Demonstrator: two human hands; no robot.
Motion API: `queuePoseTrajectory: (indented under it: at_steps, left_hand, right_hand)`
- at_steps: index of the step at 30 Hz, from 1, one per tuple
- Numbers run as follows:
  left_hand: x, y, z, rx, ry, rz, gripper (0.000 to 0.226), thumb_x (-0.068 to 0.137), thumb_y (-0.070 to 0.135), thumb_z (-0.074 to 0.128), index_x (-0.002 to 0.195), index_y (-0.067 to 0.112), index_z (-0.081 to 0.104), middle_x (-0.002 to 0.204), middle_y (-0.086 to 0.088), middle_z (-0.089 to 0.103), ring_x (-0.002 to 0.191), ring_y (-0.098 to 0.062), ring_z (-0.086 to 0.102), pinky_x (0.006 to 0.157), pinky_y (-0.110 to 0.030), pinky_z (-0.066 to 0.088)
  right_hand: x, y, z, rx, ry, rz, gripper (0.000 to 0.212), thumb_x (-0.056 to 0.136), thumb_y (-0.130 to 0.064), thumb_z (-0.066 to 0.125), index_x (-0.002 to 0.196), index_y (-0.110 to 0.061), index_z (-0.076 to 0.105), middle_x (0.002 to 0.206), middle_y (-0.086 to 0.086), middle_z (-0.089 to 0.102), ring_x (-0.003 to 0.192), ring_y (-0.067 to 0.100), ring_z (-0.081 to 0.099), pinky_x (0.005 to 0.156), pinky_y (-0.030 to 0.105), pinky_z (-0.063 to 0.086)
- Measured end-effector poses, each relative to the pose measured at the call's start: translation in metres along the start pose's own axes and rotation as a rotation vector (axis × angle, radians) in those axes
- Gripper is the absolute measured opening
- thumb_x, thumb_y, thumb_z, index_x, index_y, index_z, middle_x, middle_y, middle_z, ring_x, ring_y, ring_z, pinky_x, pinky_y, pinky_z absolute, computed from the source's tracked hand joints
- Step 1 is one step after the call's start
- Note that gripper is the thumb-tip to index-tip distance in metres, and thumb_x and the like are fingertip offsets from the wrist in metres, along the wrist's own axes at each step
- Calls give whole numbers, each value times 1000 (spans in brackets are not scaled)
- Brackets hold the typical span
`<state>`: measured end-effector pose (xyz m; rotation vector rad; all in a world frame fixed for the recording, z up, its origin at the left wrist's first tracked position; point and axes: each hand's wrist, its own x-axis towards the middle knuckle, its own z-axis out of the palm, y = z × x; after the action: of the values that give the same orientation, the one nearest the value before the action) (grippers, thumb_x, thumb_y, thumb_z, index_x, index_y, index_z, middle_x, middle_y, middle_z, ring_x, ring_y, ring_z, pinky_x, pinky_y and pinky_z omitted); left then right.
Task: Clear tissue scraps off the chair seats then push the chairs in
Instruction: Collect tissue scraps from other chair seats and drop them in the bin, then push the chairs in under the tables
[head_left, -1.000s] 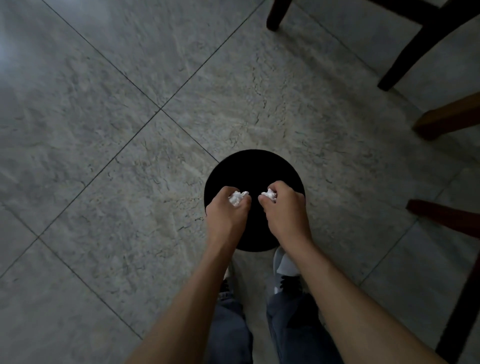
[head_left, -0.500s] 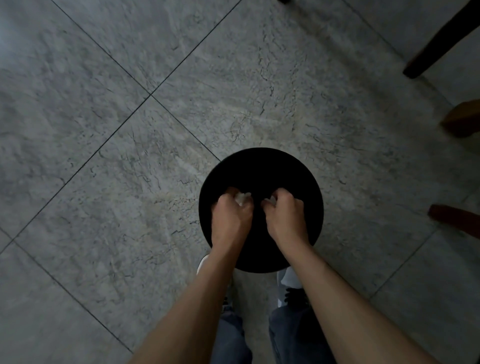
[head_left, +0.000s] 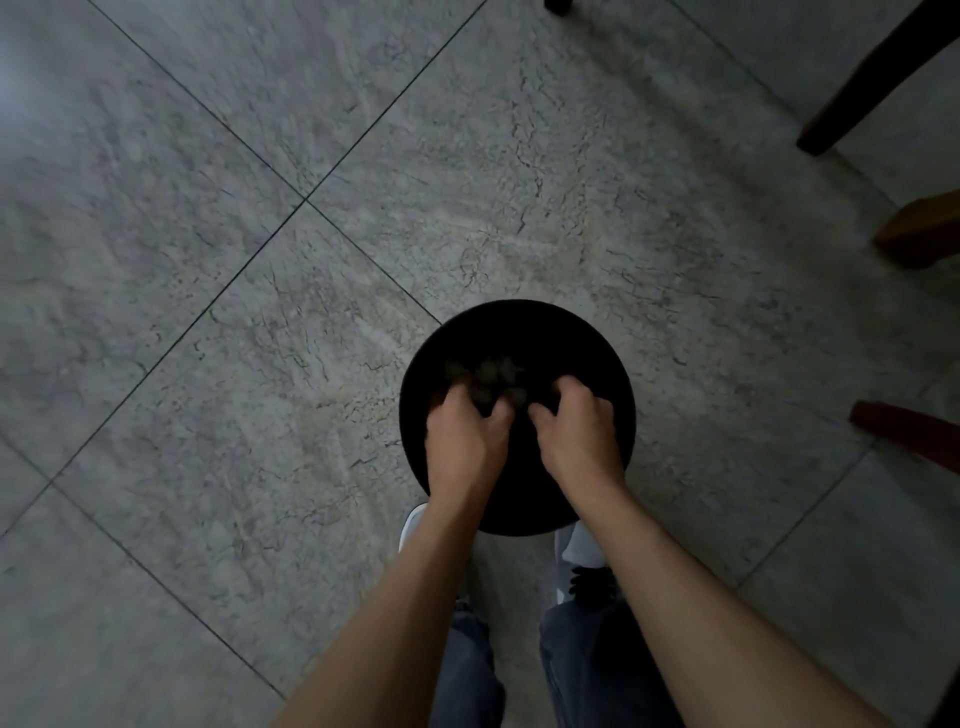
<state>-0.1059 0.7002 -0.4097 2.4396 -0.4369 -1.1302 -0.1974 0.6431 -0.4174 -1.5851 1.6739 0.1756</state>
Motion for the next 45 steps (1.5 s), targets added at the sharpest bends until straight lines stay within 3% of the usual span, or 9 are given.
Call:
queuePoseTrajectory:
  at_steps: [5, 12, 16, 19, 27, 36, 45]
  left_hand:
    - [-25, 13, -18, 39, 9, 49, 40, 90, 35, 62, 121, 10, 58, 118, -16, 56, 107, -35, 56, 92, -46, 49]
    - [-73, 50, -66, 61, 76, 208, 46, 91, 34, 61, 133, 15, 55, 132, -11, 53, 119, -26, 51, 93, -34, 44]
    - [-104, 91, -107, 131, 122, 312, 50, 90, 38, 60, 137, 20, 52, 136, -9, 51, 124, -28, 48, 101, -46, 45]
    - [-133, 128, -142, 225, 156, 402, 53, 90, 43, 60, 139, 23, 50, 143, -10, 48, 130, -30, 44, 106, -46, 40]
    - [-225, 221, -224, 360, 240, 654, 47, 88, 43, 65, 127, 19, 56, 122, -6, 58, 109, -28, 57, 91, -45, 49]
    - [-331, 319, -296, 447, 303, 761, 54, 86, 54, 60, 132, 27, 50, 127, -4, 59, 115, -28, 55, 94, -44, 45]
    - [-396, 379, -341, 474, 389, 811, 63, 83, 61, 56, 138, 30, 47, 139, -3, 52, 127, -27, 47, 103, -45, 38]
  right_hand:
    - [-24, -16, -29, 36, -10, -43, 36, 92, -26, 65, 125, -11, 61, 113, 16, 67, 106, 32, 64, 86, 34, 51]
    - [-75, -49, -91, 62, 29, -179, 33, 94, -24, 60, 123, -9, 60, 121, 12, 64, 113, 28, 58, 87, 33, 46]
    - [-108, -72, -137, 31, 86, -278, 38, 94, -26, 60, 129, -11, 56, 130, 6, 59, 119, 25, 54, 91, 29, 41]
    - [-132, -92, -179, -37, 135, -335, 41, 94, -30, 60, 131, -14, 53, 132, 5, 55, 123, 26, 48, 99, 39, 43]
    - [-212, -146, -306, -156, 297, -454, 47, 88, -30, 65, 131, -15, 53, 135, 4, 51, 122, 27, 45, 97, 44, 42]
    - [-310, -187, -433, -182, 404, -517, 47, 88, -32, 66, 130, -19, 48, 137, 5, 47, 123, 27, 45, 96, 45, 41]
    - [-351, -219, -517, -165, 487, -519, 64, 90, -42, 64, 144, -20, 38, 153, 7, 37, 140, 26, 35, 109, 49, 38]
